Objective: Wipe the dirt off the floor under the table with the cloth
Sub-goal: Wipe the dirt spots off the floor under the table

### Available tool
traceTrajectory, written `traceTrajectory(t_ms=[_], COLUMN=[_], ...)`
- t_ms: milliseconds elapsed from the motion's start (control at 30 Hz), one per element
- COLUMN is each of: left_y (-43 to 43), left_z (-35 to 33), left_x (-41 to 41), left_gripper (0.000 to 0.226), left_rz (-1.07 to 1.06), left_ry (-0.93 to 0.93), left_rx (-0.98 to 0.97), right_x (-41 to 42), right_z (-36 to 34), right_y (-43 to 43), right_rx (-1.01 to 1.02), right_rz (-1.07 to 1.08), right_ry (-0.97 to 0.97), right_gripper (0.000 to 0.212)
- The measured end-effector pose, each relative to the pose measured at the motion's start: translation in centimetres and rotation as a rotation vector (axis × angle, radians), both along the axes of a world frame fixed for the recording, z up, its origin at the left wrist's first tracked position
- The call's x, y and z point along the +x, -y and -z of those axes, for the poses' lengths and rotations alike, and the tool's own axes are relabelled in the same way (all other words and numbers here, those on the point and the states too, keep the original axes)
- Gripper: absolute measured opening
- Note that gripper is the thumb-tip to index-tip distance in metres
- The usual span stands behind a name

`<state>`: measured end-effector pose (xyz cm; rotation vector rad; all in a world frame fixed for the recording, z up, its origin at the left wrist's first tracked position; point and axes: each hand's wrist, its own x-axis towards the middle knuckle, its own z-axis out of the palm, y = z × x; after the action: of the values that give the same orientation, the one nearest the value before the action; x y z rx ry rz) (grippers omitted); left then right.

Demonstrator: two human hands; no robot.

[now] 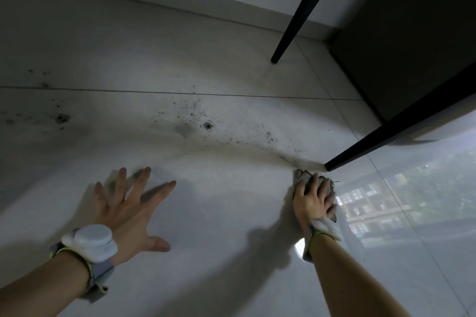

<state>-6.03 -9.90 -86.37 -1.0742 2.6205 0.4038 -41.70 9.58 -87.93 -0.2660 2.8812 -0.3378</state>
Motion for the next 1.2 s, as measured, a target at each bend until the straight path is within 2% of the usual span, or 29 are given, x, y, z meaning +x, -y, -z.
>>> traceTrajectory(t_ms=[133,267,367,467,600,733,800,900,967,1100,1200], left_y=[0.3,0.1,0.1,0.4,0.1,0.5,0.5,0.5,0.6,0.6,0.6], left_z=[-0.5,-1.1,-0.5,0.5,1.2,0.8,1.4,1.1,0.5,0.2,0.8], left_x=[0.5,-0.1,-0.2,-0.1,-0.2,0.0,0.1,0.1,-0.2,-0.7,-0.3], left_gripper=[0.122,0.121,0.123,0.121,0.113,0.123,0.122,0.124,0.127,0.121,0.126], left_rz=[0.043,0.022,0.018,-0.006,-0.045,0.011,0.016,0.036,0.045,0.022,0.025], left_ry=[0.077,0.086,0.071,0.041,-0.009,-0.062,-0.023,0.029,0.061,0.048,0.021], left_rx=[-0.024,0.066,0.053,0.043,0.020,0.014,0.077,0.040,0.007,0.054,0.062], right_x=[-0.6,-1.6,-1.7,-0.1,4.7,13.0,17.9,24.0,25.4,23.9,22.0], right_z=[0.7,1.3,1.5,1.9,2.1,2.3,2.2,2.2,1.9,0.6,0.2], right_y=[1.7,4.1,6.8,11.7,19.6,25.9,27.6,28.3,28.6,29.3,29.2], right_rx=[0.028,0.049,0.012,-0.005,0.020,0.006,-0.006,-0.029,-0.026,0.049,0.024], right_rz=[0.031,-0.004,-0.082,-0.186,-0.451,-0.893,-1.118,-1.454,-1.600,-1.698,-1.523], right_ry=[0.000,-0.033,-0.015,-0.036,-0.075,-0.108,-0.145,-0.206,-0.166,-0.130,-0.098], right_gripper=[0.060,0.062,0.074,0.072,0.066,0.062,0.061,0.060,0.058,0.061,0.062])
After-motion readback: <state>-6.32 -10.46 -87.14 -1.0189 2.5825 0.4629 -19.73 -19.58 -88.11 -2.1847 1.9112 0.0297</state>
